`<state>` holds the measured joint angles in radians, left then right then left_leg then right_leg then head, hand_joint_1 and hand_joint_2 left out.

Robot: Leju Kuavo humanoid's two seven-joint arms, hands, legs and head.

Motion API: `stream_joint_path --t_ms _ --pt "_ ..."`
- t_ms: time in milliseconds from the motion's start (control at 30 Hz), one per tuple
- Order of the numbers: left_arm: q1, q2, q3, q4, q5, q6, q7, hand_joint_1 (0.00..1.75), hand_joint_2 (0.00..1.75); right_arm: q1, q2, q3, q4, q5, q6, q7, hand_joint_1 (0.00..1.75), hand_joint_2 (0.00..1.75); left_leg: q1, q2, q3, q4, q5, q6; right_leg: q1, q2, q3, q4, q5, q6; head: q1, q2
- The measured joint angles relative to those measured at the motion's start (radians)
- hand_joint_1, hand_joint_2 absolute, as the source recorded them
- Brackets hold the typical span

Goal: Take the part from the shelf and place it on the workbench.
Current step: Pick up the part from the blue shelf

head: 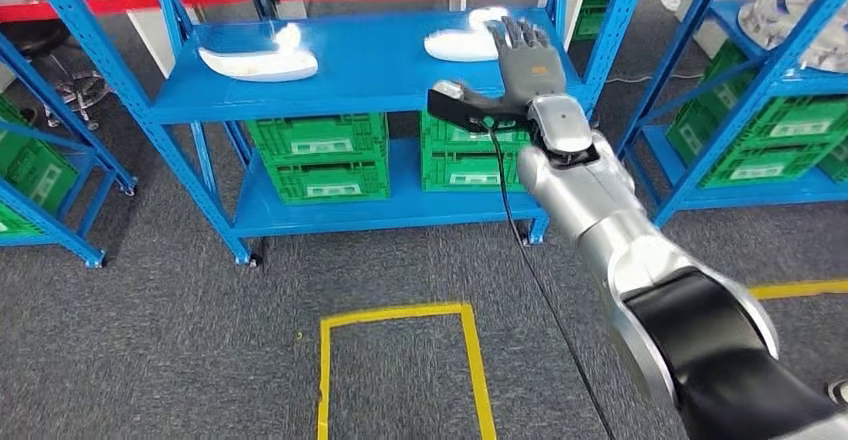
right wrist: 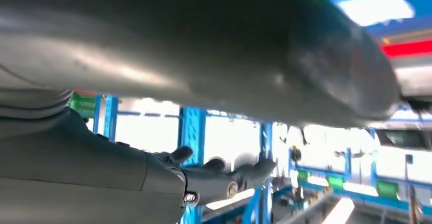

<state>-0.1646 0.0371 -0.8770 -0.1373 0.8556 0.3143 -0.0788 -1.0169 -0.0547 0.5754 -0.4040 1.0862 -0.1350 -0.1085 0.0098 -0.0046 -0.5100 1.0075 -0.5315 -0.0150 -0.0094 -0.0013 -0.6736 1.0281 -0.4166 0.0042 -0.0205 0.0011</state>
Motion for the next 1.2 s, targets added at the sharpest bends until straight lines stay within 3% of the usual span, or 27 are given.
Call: stream_joint_path --t_ms 100,167,233,267,300,333,400,467,567,633,767,800,833,900,967,1000,1100,1133,1200 --pt "-0.001 0.000 -0.002 0.000 -0.002 0.000 0.000 0.00 0.00 0.002 -0.002 0.000 -0.001 -0.001 -0.003 0.000 0.00 0.00 0.000 0.001 -0.013 0.040 0.002 -0.015 -0.005 0.005 0.021 -0.006 -0.005 -0.026 -0.001 0.000" --pt "-0.004 0.000 -0.002 -0.001 -0.003 0.000 0.000 0.00 0.00 0.002 -0.003 0.000 -0.002 -0.003 -0.005 -0.001 0.00 0.00 0.001 0.001 -0.080 0.151 -0.014 -0.023 -0.007 0.006 0.042 -0.010 -0.016 -0.035 -0.003 0.000" --pt "-0.005 -0.001 -0.003 -0.001 -0.003 0.000 0.001 0.00 0.00 0.006 -0.003 0.000 -0.002 -0.005 -0.005 -0.001 0.00 0.00 0.001 0.001 -0.165 0.269 -0.064 -0.025 -0.006 0.008 0.060 -0.012 -0.031 -0.039 -0.004 0.000" --pt "-0.004 -0.001 -0.003 -0.001 -0.003 0.000 0.003 0.00 0.00 0.008 -0.003 0.000 -0.002 -0.006 -0.005 -0.001 0.00 0.00 0.000 0.001 -0.196 0.296 -0.082 -0.024 -0.005 0.010 0.070 -0.012 -0.040 -0.039 -0.004 0.000" --pt "-0.002 -0.001 -0.003 -0.001 -0.003 0.000 0.005 0.00 0.00 0.009 -0.004 0.000 -0.002 -0.008 -0.005 -0.001 0.00 0.00 0.000 0.001 -0.211 0.290 -0.082 -0.021 -0.004 0.012 0.082 -0.012 -0.049 -0.039 -0.004 0.000" --pt "-0.001 -0.001 -0.003 -0.001 -0.002 0.000 0.007 0.00 0.00 0.010 -0.004 0.000 -0.002 -0.009 -0.005 -0.001 0.00 0.00 -0.001 0.001 -0.210 0.251 -0.054 -0.016 -0.002 0.013 0.096 -0.012 -0.059 -0.039 -0.004 0.000" --pt "0.001 0.001 -0.004 0.000 -0.001 0.000 0.010 0.00 0.00 0.010 -0.004 0.000 -0.002 -0.012 -0.005 -0.001 0.00 0.00 -0.007 0.001 -0.182 0.115 0.056 0.000 0.001 0.015 0.124 -0.011 -0.080 -0.036 -0.004 0.000" --pt "0.002 0.003 -0.004 0.000 0.000 0.000 0.011 0.00 0.00 0.009 -0.004 0.001 -0.002 -0.012 -0.004 -0.001 0.00 0.00 -0.015 0.000 -0.158 0.024 0.119 0.011 0.005 0.017 0.139 -0.012 -0.099 -0.028 -0.005 0.000" --pt "0.002 0.002 -0.004 0.000 0.001 -0.001 0.011 0.00 0.00 0.007 -0.005 0.001 -0.004 -0.012 -0.003 -0.001 0.00 0.00 -0.014 -0.001 -0.133 0.002 0.120 0.023 0.008 0.019 0.153 -0.007 -0.110 -0.011 -0.004 0.000" --pt "0.001 0.002 -0.004 0.000 0.001 -0.001 0.010 0.00 0.00 0.004 -0.006 0.002 -0.004 -0.012 -0.003 -0.001 0.00 0.00 -0.010 -0.001 -0.114 -0.002 0.116 0.033 0.008 0.014 0.136 0.040 -0.122 -0.002 -0.003 0.000" --pt "-0.002 0.002 -0.004 -0.001 0.001 -0.001 0.007 0.00 0.00 0.010 -0.011 0.004 -0.005 -0.015 -0.003 -0.001 0.00 0.00 -0.009 -0.003 -0.087 -0.002 0.089 0.042 0.004 0.009 -0.021 0.263 -0.198 0.013 -0.003 0.000" --pt "0.000 0.001 -0.004 -0.001 0.001 -0.001 0.007 0.00 0.00 0.015 -0.012 0.004 -0.005 -0.016 -0.003 -0.001 0.00 0.00 -0.009 -0.004 -0.077 -0.001 0.080 0.041 0.003 0.008 -0.044 0.272 -0.198 0.013 -0.003 0.000" --pt "0.001 0.001 -0.004 -0.001 0.001 -0.001 0.007 0.00 0.00 0.017 -0.014 0.005 -0.005 -0.016 -0.003 -0.001 0.00 0.00 -0.009 -0.005 -0.066 0.000 0.069 0.039 0.003 0.008 -0.049 0.243 -0.174 0.011 -0.002 0.000" --pt "0.003 0.000 -0.004 -0.001 0.001 -0.001 0.007 0.00 0.00 0.018 -0.017 0.006 -0.004 -0.017 -0.003 -0.001 0.00 0.00 -0.009 -0.006 -0.041 0.003 0.046 0.033 0.004 0.006 -0.022 0.111 -0.072 0.005 -0.003 0.000" --pt "0.001 -0.001 -0.004 -0.001 0.000 -0.001 0.006 0.00 0.00 0.020 -0.021 0.007 -0.004 -0.017 -0.002 -0.001 0.00 0.00 -0.011 -0.008 -0.024 0.006 0.025 0.023 0.008 0.004 0.005 0.014 -0.009 -0.004 -0.003 0.000" --pt "0.001 -0.001 -0.004 -0.001 0.000 -0.001 0.007 0.00 0.00 0.022 -0.023 0.008 -0.004 -0.017 -0.002 -0.001 0.00 0.00 -0.012 -0.009 -0.019 0.009 0.018 0.017 0.010 0.004 0.011 -0.003 -0.001 -0.010 -0.004 0.000" --pt "0.000 0.001 -0.004 -0.001 -0.001 -0.001 0.009 0.00 0.00 0.023 -0.026 0.008 -0.005 -0.018 -0.005 0.000 0.00 0.00 -0.013 -0.008 -0.017 0.028 0.008 0.001 0.006 0.007 0.031 -0.006 -0.009 -0.030 -0.003 0.000" --pt "-0.001 0.001 -0.004 -0.001 -0.002 -0.001 0.009 0.00 0.00 0.023 -0.027 0.008 -0.006 -0.019 -0.007 0.000 0.00 0.00 -0.013 -0.007 -0.032 0.058 0.004 -0.004 0.004 0.008 0.041 -0.007 -0.013 -0.036 -0.004 0.000" --pt "-0.003 0.000 -0.004 -0.002 -0.002 -0.001 0.010 0.00 0.00 0.023 -0.028 0.008 -0.006 -0.020 -0.010 -0.001 0.00 0.00 -0.009 -0.003 -0.099 0.173 -0.022 -0.015 0.001 0.008 0.059 -0.010 -0.026 -0.044 -0.007 0.000"
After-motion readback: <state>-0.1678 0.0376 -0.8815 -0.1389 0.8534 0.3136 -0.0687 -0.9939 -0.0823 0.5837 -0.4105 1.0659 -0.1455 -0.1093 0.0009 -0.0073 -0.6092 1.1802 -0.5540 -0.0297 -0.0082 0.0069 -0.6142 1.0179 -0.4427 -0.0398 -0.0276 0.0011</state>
